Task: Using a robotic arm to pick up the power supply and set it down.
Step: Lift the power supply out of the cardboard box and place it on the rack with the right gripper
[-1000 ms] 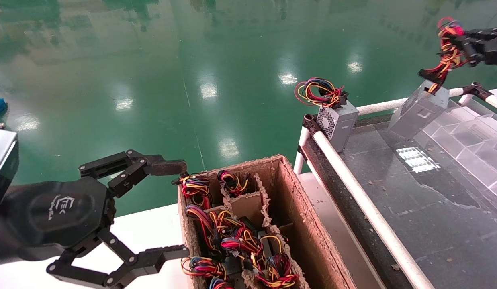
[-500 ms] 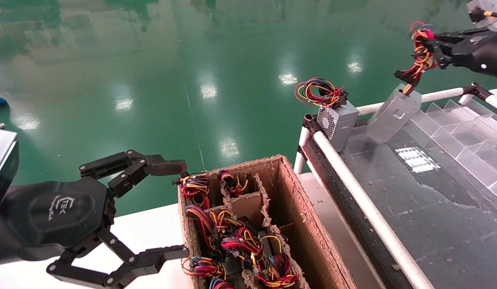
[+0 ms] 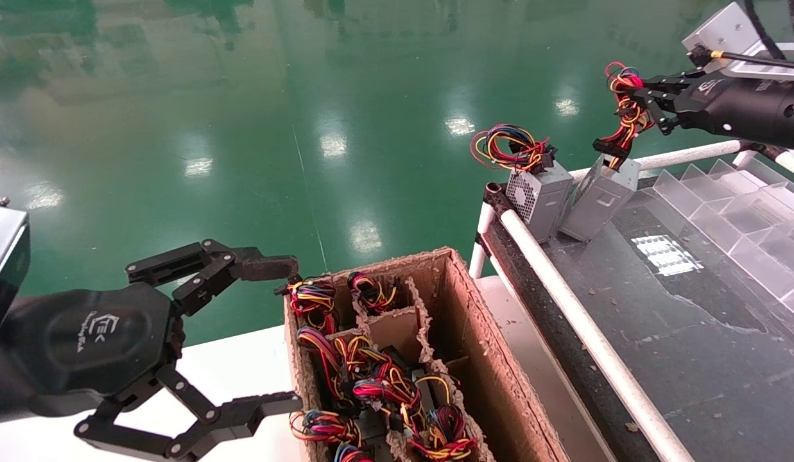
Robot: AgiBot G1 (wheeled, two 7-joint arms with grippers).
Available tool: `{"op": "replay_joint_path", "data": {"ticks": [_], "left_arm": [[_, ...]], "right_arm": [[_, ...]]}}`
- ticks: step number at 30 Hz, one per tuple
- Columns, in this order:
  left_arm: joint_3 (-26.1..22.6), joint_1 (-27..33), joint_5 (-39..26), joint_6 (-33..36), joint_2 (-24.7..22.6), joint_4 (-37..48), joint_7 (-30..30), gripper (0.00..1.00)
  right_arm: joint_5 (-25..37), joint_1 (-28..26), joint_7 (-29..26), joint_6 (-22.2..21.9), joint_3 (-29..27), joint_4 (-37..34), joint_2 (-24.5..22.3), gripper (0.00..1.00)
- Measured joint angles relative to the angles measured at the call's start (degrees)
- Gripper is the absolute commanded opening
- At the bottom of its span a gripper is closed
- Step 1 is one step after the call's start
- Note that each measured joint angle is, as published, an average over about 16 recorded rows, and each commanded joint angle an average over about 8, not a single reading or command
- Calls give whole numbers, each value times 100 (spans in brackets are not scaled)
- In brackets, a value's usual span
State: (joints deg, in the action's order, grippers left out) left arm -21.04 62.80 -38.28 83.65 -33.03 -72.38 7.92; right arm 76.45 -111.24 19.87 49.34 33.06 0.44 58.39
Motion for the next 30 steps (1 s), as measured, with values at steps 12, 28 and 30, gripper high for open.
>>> {"op": "replay_joint_path", "data": {"ticks": [12, 28, 30], "left_arm": [[-1, 0, 0, 0, 0, 0, 0, 100], [-1, 0, 1, -1, 1, 0, -1, 100], [-1, 0, 1, -1, 1, 0, -1, 100]], "right_arm": [[45, 11, 18, -144, 31, -11, 259, 0], [54, 28, -1, -350, 38, -26, 617, 0], [48, 34, -8, -382, 34, -27, 664, 0]]}}
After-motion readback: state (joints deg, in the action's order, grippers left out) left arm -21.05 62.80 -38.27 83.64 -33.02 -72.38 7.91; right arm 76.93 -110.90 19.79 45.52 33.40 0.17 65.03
